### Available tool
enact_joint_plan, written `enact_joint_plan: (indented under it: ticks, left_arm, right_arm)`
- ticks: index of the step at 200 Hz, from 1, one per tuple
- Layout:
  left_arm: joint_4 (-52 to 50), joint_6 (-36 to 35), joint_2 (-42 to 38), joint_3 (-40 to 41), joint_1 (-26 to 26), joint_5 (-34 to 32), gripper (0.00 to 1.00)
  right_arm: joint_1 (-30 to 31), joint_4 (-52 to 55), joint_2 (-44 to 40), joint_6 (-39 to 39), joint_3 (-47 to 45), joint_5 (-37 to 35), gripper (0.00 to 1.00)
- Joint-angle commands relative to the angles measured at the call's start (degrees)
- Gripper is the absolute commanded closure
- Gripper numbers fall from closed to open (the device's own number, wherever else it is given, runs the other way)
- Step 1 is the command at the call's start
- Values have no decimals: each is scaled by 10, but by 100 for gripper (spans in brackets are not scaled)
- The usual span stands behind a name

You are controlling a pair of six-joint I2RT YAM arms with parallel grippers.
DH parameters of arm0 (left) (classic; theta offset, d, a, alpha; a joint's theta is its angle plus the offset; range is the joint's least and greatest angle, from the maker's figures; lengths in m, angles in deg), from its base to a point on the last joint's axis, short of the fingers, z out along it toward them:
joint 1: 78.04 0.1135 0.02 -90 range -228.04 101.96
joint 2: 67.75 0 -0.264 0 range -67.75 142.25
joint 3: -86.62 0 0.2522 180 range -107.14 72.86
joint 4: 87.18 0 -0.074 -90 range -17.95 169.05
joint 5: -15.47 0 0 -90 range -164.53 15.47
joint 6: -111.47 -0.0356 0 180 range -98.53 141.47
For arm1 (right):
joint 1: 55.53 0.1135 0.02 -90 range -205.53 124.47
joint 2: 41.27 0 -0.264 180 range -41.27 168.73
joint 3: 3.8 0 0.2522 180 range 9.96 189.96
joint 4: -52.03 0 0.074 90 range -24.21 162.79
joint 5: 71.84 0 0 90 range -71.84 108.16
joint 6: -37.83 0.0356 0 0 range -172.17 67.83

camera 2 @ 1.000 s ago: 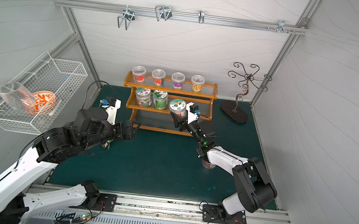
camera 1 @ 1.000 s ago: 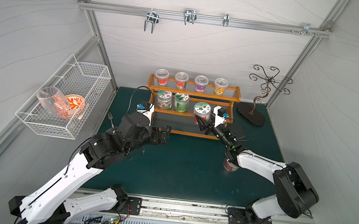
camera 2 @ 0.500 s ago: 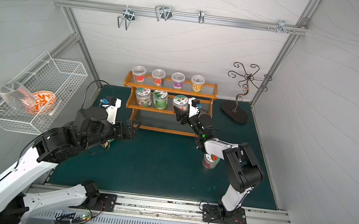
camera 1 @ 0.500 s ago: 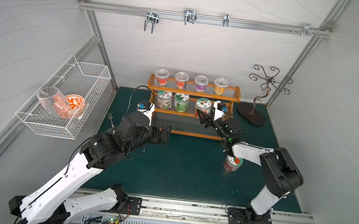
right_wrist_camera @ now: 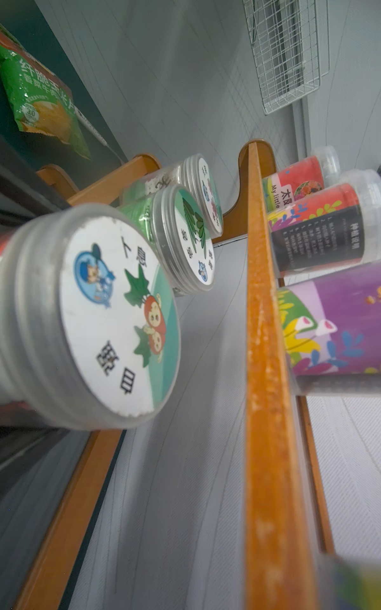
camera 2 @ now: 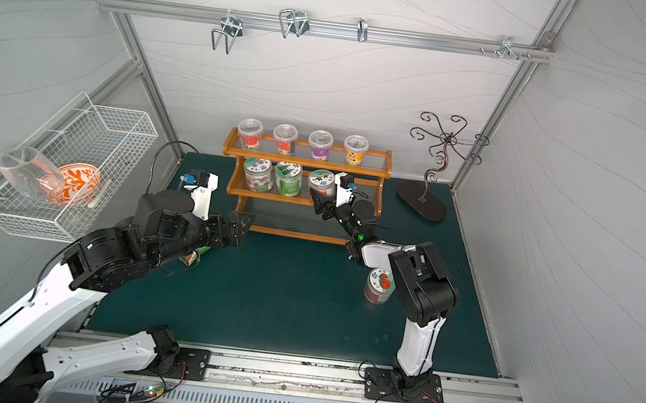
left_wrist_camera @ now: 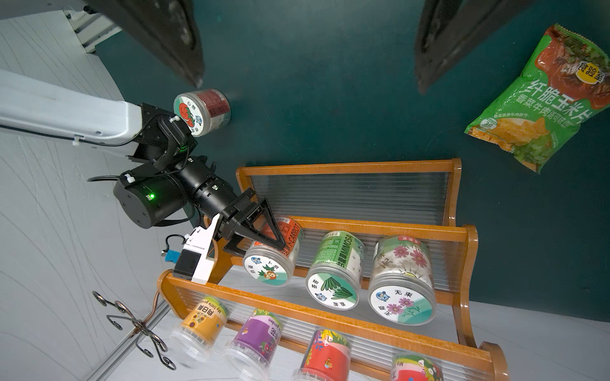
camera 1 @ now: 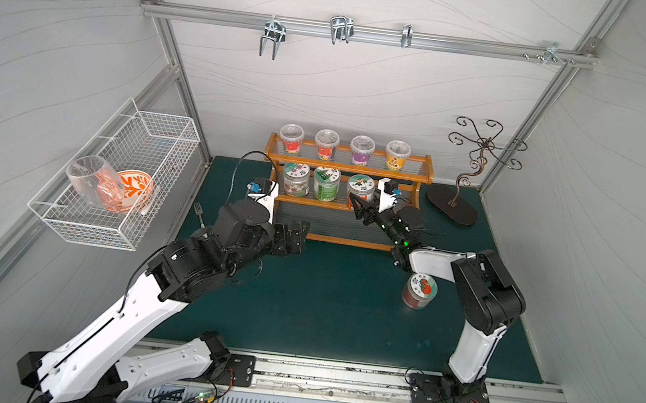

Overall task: Place the seed container on the shelf
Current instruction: Place the seed jar on the shelf.

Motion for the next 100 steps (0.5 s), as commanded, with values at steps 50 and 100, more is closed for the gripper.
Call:
enact_joint_plan:
  ticks: [50,100]
  left_arm:
    - [35,-7,3,0,6,0,0]
    - [50,2,6,15,8,10,0]
  right_arm:
    - [-14,2,50,1,58,4,48]
    - [-15,18,56,4,62,2,36]
